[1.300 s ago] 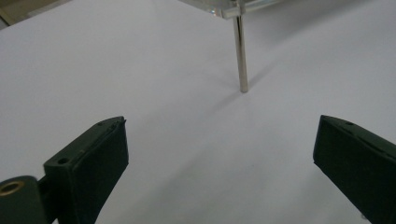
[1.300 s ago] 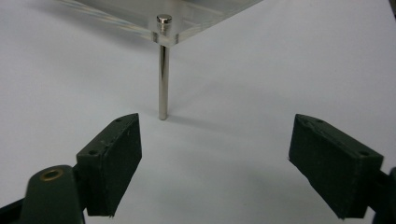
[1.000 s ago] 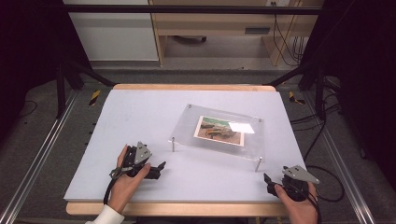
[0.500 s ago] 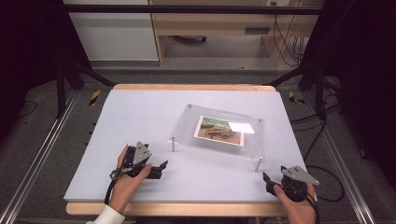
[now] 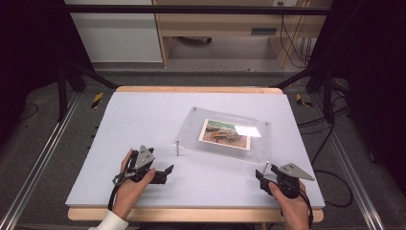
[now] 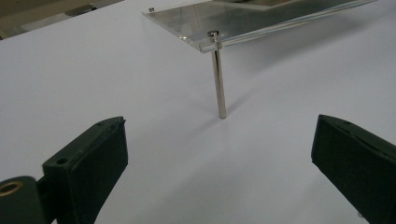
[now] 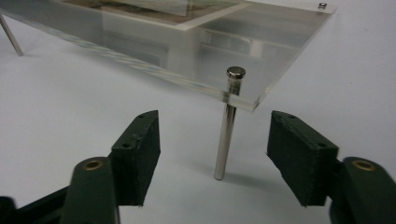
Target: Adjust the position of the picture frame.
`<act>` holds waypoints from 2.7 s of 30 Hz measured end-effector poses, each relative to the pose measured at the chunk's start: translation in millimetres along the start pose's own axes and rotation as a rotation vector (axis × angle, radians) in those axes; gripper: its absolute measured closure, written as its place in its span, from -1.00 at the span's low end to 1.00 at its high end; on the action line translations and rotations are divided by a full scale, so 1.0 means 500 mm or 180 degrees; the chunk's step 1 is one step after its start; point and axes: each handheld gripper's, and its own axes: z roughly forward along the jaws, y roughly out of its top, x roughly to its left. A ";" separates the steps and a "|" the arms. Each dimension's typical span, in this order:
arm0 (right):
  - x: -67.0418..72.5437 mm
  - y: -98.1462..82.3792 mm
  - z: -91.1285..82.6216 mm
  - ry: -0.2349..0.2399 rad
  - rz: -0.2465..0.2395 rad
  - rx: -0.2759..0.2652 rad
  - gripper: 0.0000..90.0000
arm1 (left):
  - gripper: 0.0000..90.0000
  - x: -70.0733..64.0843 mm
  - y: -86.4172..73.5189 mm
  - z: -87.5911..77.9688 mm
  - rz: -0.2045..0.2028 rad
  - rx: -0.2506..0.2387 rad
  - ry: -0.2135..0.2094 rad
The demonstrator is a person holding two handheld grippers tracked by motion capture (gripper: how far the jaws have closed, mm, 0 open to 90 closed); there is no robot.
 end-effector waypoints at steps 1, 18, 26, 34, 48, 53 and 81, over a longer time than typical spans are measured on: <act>-0.003 0.001 0.002 0.0032 0.0027 -0.0019 -0.15 | -0.93 0.000 0.000 0.000 -0.0008 0.0000 -0.0004; -0.024 0.011 0.024 0.0265 0.0173 -0.0140 0.42 | -0.90 0.006 0.004 -0.006 -0.0112 -0.0006 0.0003; -0.028 0.011 0.031 0.0278 0.0155 -0.0151 0.80 | -0.89 0.009 0.003 -0.004 -0.0166 -0.0046 -0.0055; -0.036 0.016 0.025 0.0399 0.0317 -0.0280 0.87 | -0.69 0.002 0.014 0.009 -0.0185 -0.0067 -0.0145; -0.043 0.029 0.019 0.0564 0.0491 -0.0326 0.87 | 0.24 0.016 0.046 0.107 -0.0510 -0.0200 -0.0138; -0.044 0.029 0.020 0.0575 0.0478 -0.0300 0.86 | 0.56 0.021 0.055 0.120 -0.0485 -0.0270 -0.0164; -0.042 0.043 0.014 0.0367 0.0348 -0.0390 0.89 | 0.75 0.026 0.081 0.135 -0.0758 -0.0272 -0.0293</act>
